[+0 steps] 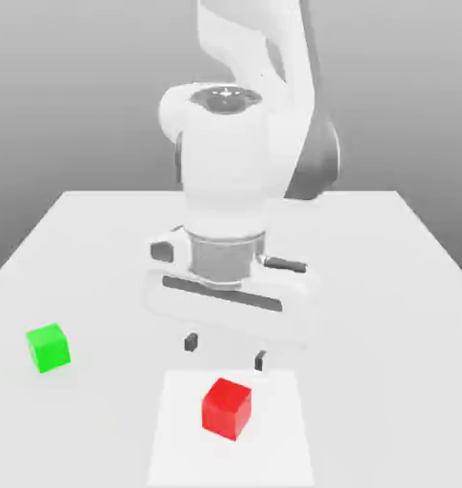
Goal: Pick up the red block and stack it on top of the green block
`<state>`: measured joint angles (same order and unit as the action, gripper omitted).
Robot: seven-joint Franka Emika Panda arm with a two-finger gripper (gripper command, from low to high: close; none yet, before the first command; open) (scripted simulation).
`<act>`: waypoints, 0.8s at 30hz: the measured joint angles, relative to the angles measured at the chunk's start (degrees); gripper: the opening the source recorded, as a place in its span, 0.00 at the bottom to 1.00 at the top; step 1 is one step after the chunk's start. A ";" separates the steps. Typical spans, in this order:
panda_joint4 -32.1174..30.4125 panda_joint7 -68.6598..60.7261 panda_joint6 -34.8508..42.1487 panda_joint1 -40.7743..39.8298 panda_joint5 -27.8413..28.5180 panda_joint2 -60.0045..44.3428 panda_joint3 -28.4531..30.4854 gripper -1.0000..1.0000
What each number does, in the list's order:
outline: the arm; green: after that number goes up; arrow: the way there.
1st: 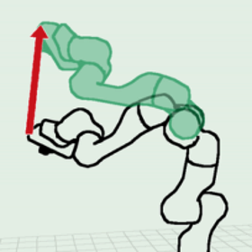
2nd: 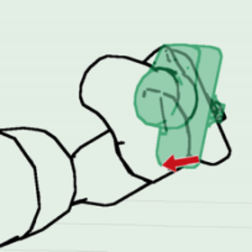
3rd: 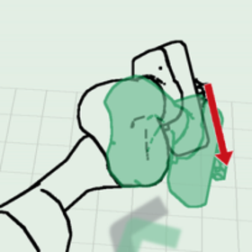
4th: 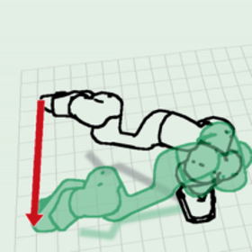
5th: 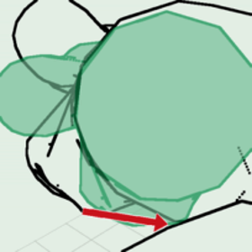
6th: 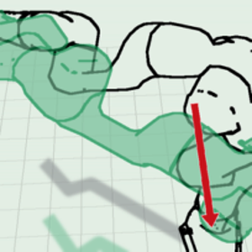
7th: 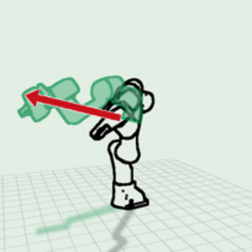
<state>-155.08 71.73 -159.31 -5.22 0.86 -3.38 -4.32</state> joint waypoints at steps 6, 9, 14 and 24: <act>1.17 2.20 -9.86 1.56 2.32 -11.87 2.05 0.00; 1.16 2.24 -9.89 1.55 2.35 -11.87 2.05 0.00; 0.97 2.13 -8.81 1.30 2.19 -10.58 1.74 0.00; -1.28 -6.09 2.74 -13.12 0.71 3.28 5.56 0.00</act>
<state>-156.36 65.64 -156.57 -18.34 1.56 -0.10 1.24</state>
